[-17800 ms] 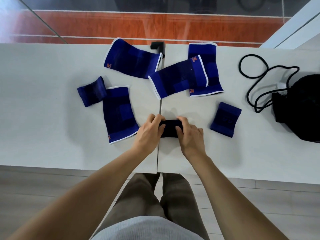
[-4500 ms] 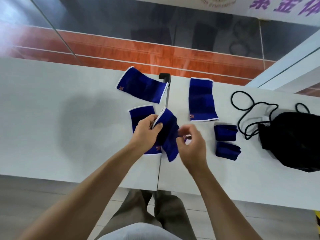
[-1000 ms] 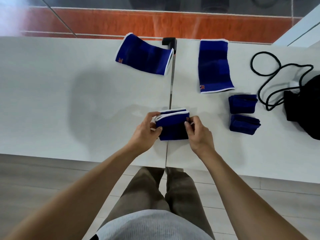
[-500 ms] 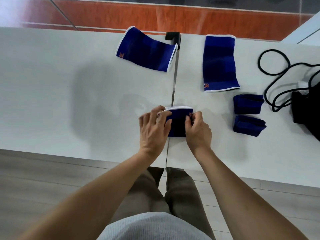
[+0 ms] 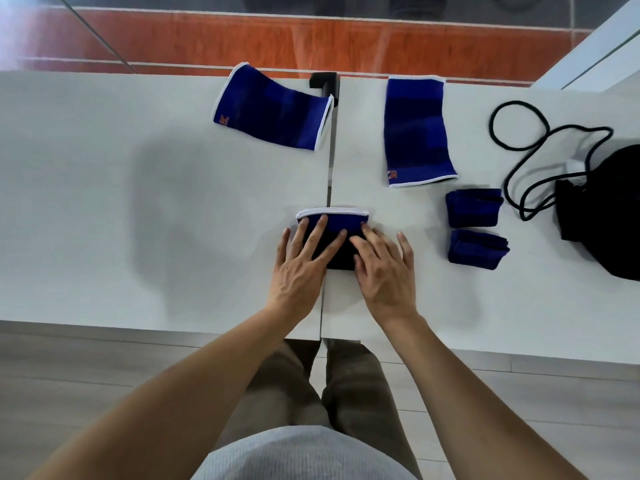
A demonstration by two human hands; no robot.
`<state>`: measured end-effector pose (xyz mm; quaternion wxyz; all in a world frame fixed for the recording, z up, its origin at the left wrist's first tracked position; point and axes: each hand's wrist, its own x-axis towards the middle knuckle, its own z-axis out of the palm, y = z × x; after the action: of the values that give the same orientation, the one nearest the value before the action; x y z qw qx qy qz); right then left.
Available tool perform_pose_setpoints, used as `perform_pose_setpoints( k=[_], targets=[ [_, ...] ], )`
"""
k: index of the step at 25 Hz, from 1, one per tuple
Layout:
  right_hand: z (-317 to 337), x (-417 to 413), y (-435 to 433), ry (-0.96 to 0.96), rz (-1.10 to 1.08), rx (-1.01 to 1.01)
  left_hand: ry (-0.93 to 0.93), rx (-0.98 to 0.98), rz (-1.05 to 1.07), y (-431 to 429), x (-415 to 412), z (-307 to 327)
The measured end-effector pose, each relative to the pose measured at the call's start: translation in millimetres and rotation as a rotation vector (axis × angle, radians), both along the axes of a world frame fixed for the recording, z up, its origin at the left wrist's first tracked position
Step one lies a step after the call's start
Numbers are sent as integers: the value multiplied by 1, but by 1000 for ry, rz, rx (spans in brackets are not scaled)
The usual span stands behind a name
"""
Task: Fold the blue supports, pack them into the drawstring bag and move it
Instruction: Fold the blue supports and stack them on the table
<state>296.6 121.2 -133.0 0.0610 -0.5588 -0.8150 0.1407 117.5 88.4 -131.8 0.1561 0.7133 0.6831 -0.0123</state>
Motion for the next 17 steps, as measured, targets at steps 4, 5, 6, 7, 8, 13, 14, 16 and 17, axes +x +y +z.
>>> perform_pose_setpoints(
  k=[4,5,6,7,8,13,14,16,17],
  targets=[
    [4,-29,28,-16,80,-81,-5,5,103,28,-19,7],
    [4,-37,35,-10,95,-87,-12,-4,126,33,-25,7],
    [4,-45,41,-6,112,-96,-18,-5,158,36,-31,7],
    [5,-54,46,-7,128,-112,-15,1,194,37,-37,6],
    [7,-62,50,-14,146,-133,-6,9,229,37,-43,5],
    [10,-96,61,-47,230,-141,-29,-19,325,41,-88,3],
    [10,-93,62,-25,191,-102,-33,-23,342,42,-97,3],
    [10,-74,67,3,35,-10,-37,-36,382,44,-109,5],
    [10,-62,72,-10,-71,22,-35,-41,392,45,-113,6]
  ],
)
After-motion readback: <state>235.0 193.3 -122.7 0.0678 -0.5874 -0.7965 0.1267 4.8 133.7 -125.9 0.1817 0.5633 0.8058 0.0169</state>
